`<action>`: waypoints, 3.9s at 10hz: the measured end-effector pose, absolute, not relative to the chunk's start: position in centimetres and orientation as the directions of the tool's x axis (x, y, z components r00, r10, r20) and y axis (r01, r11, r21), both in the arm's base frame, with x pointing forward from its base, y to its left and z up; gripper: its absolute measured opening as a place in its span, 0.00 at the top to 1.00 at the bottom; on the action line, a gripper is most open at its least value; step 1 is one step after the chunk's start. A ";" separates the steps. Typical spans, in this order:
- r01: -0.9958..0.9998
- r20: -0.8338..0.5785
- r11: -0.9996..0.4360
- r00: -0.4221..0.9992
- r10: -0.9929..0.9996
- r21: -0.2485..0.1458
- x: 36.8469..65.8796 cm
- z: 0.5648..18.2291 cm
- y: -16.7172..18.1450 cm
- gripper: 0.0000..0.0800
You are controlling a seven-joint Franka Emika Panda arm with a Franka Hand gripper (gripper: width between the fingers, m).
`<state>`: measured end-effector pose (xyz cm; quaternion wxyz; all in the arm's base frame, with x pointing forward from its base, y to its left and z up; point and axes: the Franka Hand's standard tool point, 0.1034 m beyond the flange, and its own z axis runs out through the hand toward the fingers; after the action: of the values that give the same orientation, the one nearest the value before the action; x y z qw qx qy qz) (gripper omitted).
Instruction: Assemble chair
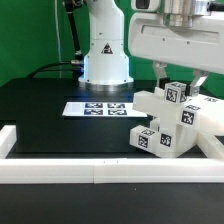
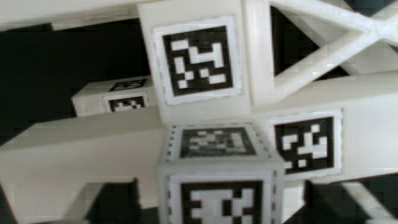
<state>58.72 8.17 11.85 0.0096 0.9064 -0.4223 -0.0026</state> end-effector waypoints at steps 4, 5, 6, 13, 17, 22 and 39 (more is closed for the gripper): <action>-0.762 -0.005 -0.647 0.647 -0.762 -0.004 58.2 13.3 9.1 0.19; -0.760 -0.010 -0.650 0.650 -0.760 -0.016 58.0 14.0 9.1 0.19; -0.761 -0.018 -0.648 0.649 -0.761 -0.022 57.8 14.6 9.1 0.19; -0.681 -0.011 -0.729 0.731 -0.682 -0.061 56.7 15.9 10.1 0.19; -0.571 0.018 -0.814 0.817 -0.576 -0.103 53.8 15.8 9.4 0.19; -0.533 0.039 -0.837 0.840 -0.541 -0.125 52.2 15.5 10.6 0.19; -0.266 0.090 -0.962 0.958 -0.271 -0.068 44.6 11.3 10.4 0.19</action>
Offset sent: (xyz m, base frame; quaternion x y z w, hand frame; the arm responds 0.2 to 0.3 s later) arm -0.0183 0.0012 0.0170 -0.0097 0.0033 -0.0018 0.9999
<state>44.57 10.36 11.34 -0.0276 0.9891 -0.1358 0.0490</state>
